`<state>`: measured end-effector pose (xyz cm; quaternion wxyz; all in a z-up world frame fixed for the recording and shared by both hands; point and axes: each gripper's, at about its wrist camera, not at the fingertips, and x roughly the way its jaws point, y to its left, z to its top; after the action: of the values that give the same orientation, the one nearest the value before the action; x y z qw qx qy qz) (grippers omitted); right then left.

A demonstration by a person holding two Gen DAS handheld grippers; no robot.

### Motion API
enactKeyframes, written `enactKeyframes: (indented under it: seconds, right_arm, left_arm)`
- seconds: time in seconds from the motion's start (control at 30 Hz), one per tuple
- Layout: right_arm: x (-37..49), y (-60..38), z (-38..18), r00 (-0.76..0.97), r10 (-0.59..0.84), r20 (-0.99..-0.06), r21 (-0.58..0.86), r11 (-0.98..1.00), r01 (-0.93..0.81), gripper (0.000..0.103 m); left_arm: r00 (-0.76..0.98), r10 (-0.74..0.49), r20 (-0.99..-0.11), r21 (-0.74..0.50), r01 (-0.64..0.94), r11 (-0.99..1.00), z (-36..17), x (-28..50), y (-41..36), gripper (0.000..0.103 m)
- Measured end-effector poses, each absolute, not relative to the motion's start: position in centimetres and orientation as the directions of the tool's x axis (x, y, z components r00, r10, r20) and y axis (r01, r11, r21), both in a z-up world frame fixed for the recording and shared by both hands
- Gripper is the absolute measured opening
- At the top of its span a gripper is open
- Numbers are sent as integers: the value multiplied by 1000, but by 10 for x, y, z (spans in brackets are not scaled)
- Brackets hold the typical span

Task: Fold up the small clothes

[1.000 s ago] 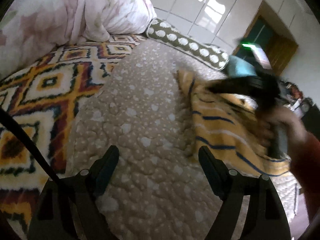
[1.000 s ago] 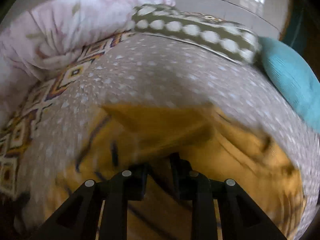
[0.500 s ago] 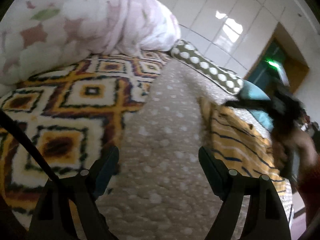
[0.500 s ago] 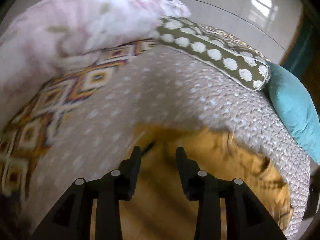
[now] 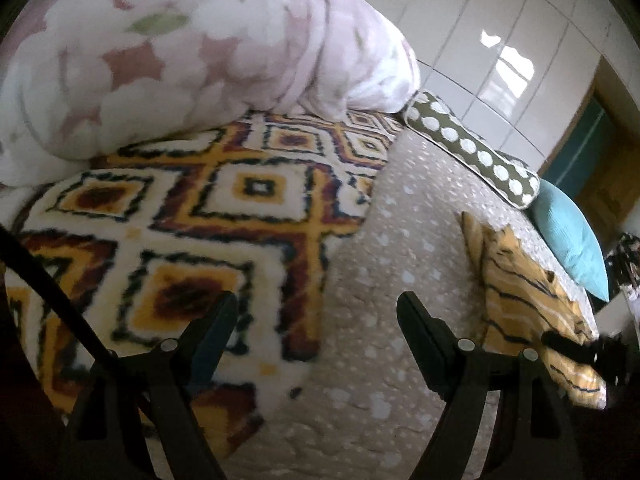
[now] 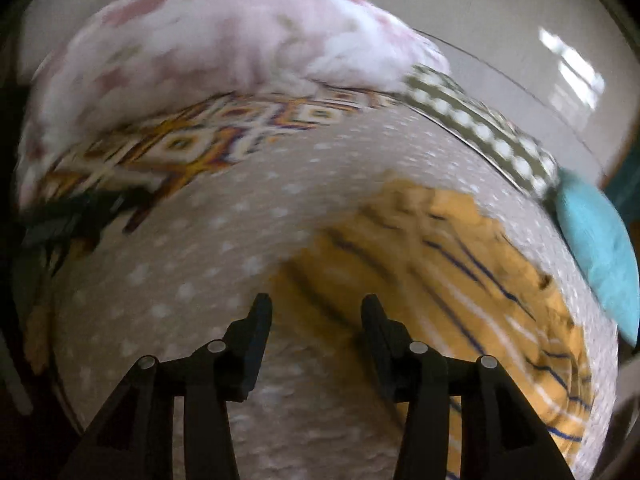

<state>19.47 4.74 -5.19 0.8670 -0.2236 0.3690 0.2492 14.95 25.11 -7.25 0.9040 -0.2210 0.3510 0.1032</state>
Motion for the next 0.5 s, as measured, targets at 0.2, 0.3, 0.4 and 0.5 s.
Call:
enactKeyframes:
  seconds: [0.2, 0.3, 0.4, 0.5]
  right_arm:
    - [179, 95, -107, 757, 58, -651, -611, 551, -568, 34]
    - [204, 98, -113, 723, 11, -690, -568, 612, -551, 8]
    - [210, 106, -90, 680, 93, -727, -433, 706, -560, 7]
    - [215, 112, -84, 647, 134, -751, -344, 757, -556, 7]
  left_arm:
    - [733, 25, -680, -350, -354, 867, -75, 148, 259, 80]
    - [745, 48, -666, -352, -370, 860, -71, 142, 266, 80]
    - [755, 72, -652, -373, -402, 836, -69, 135, 280, 80]
    - [759, 71, -648, -412, -428, 804, -71, 130, 293, 80]
